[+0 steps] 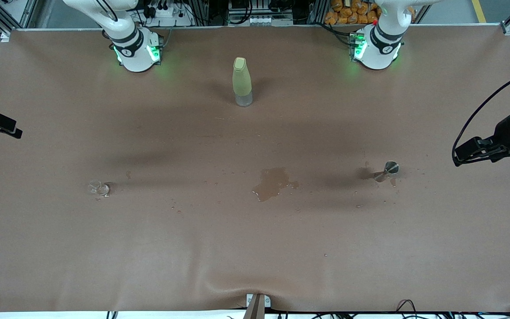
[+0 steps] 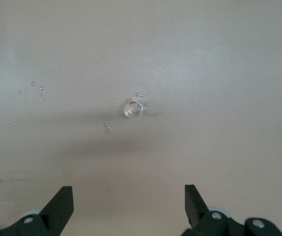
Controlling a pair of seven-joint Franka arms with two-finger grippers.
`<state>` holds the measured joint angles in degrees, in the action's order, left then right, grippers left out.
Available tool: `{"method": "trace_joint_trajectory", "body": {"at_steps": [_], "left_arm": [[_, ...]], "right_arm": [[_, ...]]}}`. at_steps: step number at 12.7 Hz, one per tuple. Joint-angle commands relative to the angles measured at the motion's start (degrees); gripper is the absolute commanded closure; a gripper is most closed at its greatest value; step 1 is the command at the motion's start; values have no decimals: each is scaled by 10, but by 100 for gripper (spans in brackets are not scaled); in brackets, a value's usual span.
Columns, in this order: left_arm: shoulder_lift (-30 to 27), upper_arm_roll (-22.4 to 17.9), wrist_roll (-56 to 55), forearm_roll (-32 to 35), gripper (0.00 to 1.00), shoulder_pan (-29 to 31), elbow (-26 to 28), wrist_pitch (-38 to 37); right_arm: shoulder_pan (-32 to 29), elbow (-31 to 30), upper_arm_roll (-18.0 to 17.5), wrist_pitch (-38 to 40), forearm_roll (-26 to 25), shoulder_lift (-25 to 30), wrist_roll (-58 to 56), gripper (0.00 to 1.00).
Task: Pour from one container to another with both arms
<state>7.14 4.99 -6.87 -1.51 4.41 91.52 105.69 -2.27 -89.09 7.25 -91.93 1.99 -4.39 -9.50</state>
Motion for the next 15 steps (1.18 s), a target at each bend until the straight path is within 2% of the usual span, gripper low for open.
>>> {"method": "trace_joint_trajectory", "body": {"at_steps": [1, 3, 6, 8, 10, 15], "left_arm": [[-2, -2, -9, -6, 0, -3, -5, -7], [-2, -1, -9, -8, 0, -2, -5, -7], [-2, -2, -8, -8, 0, -2, -5, -7], [-2, -1, -8, -8, 0, -3, -5, -7], [-2, -1, -8, -8, 0, -3, -5, -7], [1, 1, 4, -6, 0, -5, -5, -7]], "right_arm": [[-11, 5, -3, -7, 29, -16, -75, 0], [-23, 5, -2, -7, 61, -26, -87, 0], [-23, 6, -2, -8, 61, -42, -97, 0], [-35, 6, -3, -34, 69, -58, -200, 0], [-69, 7, -1, -47, 137, -83, -292, 0], [-129, 4, -2, -59, 234, -138, -414, 0]]}}
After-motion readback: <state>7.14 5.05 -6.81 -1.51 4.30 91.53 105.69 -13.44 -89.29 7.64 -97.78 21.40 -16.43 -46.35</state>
